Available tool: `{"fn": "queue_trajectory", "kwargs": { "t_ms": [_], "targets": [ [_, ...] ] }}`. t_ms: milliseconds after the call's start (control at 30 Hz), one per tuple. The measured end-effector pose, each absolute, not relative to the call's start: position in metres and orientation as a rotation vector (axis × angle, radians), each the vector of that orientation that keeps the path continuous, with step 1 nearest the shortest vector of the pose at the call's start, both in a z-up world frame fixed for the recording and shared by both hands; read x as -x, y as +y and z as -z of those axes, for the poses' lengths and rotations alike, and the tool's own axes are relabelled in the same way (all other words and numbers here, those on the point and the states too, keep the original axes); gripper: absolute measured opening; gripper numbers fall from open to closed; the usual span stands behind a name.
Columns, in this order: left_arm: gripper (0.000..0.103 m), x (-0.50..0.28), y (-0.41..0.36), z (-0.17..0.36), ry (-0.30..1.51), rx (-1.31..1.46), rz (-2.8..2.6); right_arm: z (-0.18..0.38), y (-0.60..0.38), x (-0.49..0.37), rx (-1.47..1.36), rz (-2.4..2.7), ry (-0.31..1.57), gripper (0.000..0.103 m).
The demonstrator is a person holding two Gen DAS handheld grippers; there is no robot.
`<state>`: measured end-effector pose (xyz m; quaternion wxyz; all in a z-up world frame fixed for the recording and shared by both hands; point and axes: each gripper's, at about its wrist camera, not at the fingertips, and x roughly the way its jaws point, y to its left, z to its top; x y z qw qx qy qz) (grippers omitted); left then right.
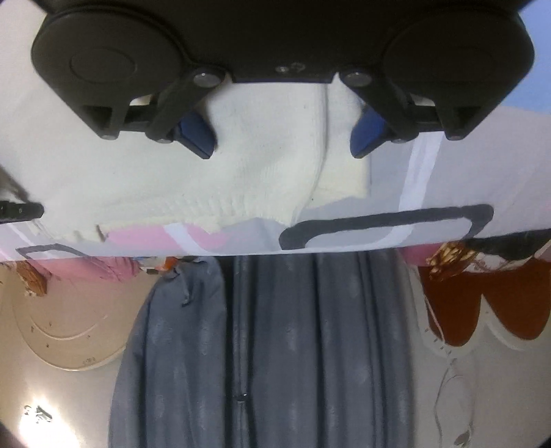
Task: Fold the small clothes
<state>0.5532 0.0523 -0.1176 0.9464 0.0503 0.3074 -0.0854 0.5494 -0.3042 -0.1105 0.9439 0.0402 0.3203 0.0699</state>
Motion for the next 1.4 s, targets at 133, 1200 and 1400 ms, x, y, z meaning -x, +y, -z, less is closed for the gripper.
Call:
{"fn": "queue_trajectory", "kwargs": {
  "t_ms": [133,1200,1400],
  "targets": [
    [0.084,-0.534,0.025,0.094,0.549,-0.178,0.135,0.092,-0.289,-0.536,-0.034,-0.165,0.623,0.033],
    [0.086,-0.406,-0.010,0.100,0.680,-0.007,0.225,0.094,-0.206,-0.393,0.020,-0.396,0.652,0.034],
    [0.087,-0.384,-0.005,0.113,0.704,-0.056,0.188,0.109,-0.188,-0.366,0.088,-0.378,0.675,0.033]
  ]
}}
